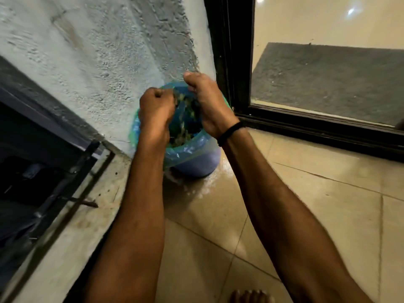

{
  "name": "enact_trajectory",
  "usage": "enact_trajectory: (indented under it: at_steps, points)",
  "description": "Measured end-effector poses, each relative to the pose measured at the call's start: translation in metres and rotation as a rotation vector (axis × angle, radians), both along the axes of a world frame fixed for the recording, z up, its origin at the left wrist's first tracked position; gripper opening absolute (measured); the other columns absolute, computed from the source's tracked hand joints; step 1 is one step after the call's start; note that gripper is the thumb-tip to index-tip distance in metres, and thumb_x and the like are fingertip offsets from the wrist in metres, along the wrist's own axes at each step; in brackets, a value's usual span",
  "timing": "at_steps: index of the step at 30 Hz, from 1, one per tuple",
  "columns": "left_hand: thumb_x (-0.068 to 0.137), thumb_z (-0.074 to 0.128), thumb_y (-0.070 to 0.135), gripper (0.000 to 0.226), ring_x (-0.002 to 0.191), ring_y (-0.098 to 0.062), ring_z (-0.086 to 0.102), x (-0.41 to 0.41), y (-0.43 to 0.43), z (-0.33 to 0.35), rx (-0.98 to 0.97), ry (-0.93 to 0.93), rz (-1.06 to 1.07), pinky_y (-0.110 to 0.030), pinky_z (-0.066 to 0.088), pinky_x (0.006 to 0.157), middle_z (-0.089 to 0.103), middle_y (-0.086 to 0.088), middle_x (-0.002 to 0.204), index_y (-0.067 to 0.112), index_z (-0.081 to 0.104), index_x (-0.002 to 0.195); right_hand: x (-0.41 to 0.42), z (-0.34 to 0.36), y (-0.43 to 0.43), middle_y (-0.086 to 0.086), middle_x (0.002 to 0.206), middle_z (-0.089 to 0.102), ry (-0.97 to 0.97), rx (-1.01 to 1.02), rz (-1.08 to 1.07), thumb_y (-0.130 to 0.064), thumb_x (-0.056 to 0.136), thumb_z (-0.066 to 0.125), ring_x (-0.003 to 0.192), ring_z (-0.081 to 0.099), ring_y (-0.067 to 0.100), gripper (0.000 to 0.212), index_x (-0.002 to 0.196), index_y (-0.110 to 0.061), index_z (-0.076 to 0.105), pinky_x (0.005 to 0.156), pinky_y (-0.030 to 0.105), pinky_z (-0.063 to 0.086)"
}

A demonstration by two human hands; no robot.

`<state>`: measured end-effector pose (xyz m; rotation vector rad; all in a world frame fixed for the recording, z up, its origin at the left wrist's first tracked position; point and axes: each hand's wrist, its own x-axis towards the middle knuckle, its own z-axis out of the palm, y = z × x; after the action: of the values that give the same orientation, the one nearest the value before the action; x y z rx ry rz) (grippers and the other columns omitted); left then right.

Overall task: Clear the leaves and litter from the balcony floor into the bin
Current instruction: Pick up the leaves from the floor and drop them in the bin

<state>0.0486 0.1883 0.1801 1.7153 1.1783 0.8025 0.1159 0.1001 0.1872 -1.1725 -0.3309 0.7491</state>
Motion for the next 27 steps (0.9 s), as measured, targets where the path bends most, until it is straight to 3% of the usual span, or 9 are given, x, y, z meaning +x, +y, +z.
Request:
enact_trajectory:
  at_steps: [2, 4, 7, 8, 10, 12, 17, 24, 27]
  points:
    - [0.063, 0.063, 0.026, 0.021, 0.08, -0.026, 0.071, -0.006, 0.005, 0.005, -0.016, 0.004, 0.053, -0.041, 0.061, 0.074, 0.073, -0.001, 0.082, 0.028, 0.07, 0.083, -0.002, 0.003, -0.011, 0.007, 0.078, 0.073, 0.102, 0.01, 0.092, -0.044, 0.092, 0.058, 0.075, 0.069, 0.018, 0.031, 0.091, -0.014, 0.063, 0.065, 0.024, 0.056]
    - [0.072, 0.066, 0.017, 0.025, 0.074, -0.011, 0.069, -0.009, -0.002, 0.019, -0.029, -0.074, 0.077, -0.023, 0.057, 0.064, 0.072, 0.001, 0.088, 0.024, 0.072, 0.095, 0.002, -0.003, -0.02, -0.003, 0.083, 0.072, 0.201, 0.039, 0.148, -0.054, 0.097, 0.046, 0.069, 0.064, 0.007, 0.048, 0.108, -0.012, 0.064, 0.058, 0.019, 0.048]
    - [0.083, 0.061, 0.007, 0.021, 0.055, 0.007, 0.058, 0.0, -0.014, 0.03, -0.007, -0.251, 0.112, -0.012, 0.043, 0.053, 0.068, 0.008, 0.081, 0.017, 0.073, 0.097, 0.002, 0.001, -0.041, 0.008, 0.129, 0.05, 0.226, 0.065, 0.096, -0.067, 0.091, 0.041, 0.103, 0.054, 0.013, 0.076, 0.146, -0.014, 0.043, 0.088, 0.026, 0.043]
    - [0.082, 0.061, 0.007, 0.02, 0.056, 0.005, 0.058, 0.005, -0.022, 0.032, 0.005, -0.293, 0.12, -0.013, 0.044, 0.056, 0.068, 0.011, 0.078, 0.017, 0.074, 0.093, 0.004, 0.003, -0.05, 0.014, 0.139, 0.046, 0.274, 0.096, 0.091, -0.067, 0.092, 0.041, 0.121, 0.051, 0.022, 0.076, 0.148, -0.014, 0.041, 0.104, 0.034, 0.04]
    - [0.081, 0.063, 0.01, 0.015, 0.062, -0.003, 0.059, 0.017, -0.045, 0.036, 0.015, -0.364, 0.088, -0.021, 0.05, 0.063, 0.067, 0.012, 0.072, 0.021, 0.073, 0.083, 0.012, 0.001, -0.073, 0.02, 0.143, 0.046, 0.345, 0.165, 0.029, -0.062, 0.094, 0.045, 0.133, 0.045, 0.032, 0.07, 0.144, -0.013, 0.046, 0.115, 0.043, 0.034]
    - [0.079, 0.064, 0.014, 0.01, 0.061, -0.005, 0.056, 0.034, -0.069, 0.037, 0.042, -0.415, 0.05, -0.027, 0.052, 0.07, 0.065, 0.011, 0.068, 0.02, 0.072, 0.077, 0.021, 0.0, -0.1, 0.022, 0.139, 0.052, 0.376, 0.217, -0.058, -0.056, 0.096, 0.046, 0.13, 0.05, 0.033, 0.064, 0.141, -0.011, 0.049, 0.113, 0.044, 0.037]
    - [0.075, 0.063, 0.009, 0.015, 0.062, -0.002, 0.059, 0.089, -0.17, 0.031, -0.042, -0.459, -0.235, -0.024, 0.051, 0.07, 0.067, 0.008, 0.071, 0.022, 0.07, 0.076, 0.04, -0.008, -0.207, 0.025, 0.138, 0.052, 0.398, 0.266, -0.316, -0.046, 0.099, 0.047, 0.131, 0.05, 0.036, 0.057, 0.139, -0.005, 0.049, 0.115, 0.046, 0.035]
    - [0.086, 0.062, 0.014, 0.012, 0.069, 0.003, 0.061, 0.131, -0.393, 0.007, -0.197, -0.386, -0.695, -0.019, 0.053, 0.071, 0.07, 0.01, 0.081, 0.021, 0.072, 0.088, 0.019, -0.008, -0.421, 0.023, 0.137, 0.054, 0.296, 0.189, -0.817, -0.043, 0.099, 0.049, 0.128, 0.052, 0.035, 0.056, 0.141, -0.006, 0.048, 0.112, 0.045, 0.039]
    - [0.083, 0.061, 0.016, 0.015, 0.075, -0.007, 0.064, 0.122, -0.498, -0.002, -0.26, -0.322, -0.929, -0.029, 0.057, 0.077, 0.074, 0.0, 0.088, 0.018, 0.074, 0.092, -0.018, -0.004, -0.519, 0.022, 0.137, 0.055, 0.258, 0.129, -1.055, -0.041, 0.1, 0.049, 0.127, 0.053, 0.034, 0.053, 0.139, -0.005, 0.05, 0.11, 0.043, 0.04]
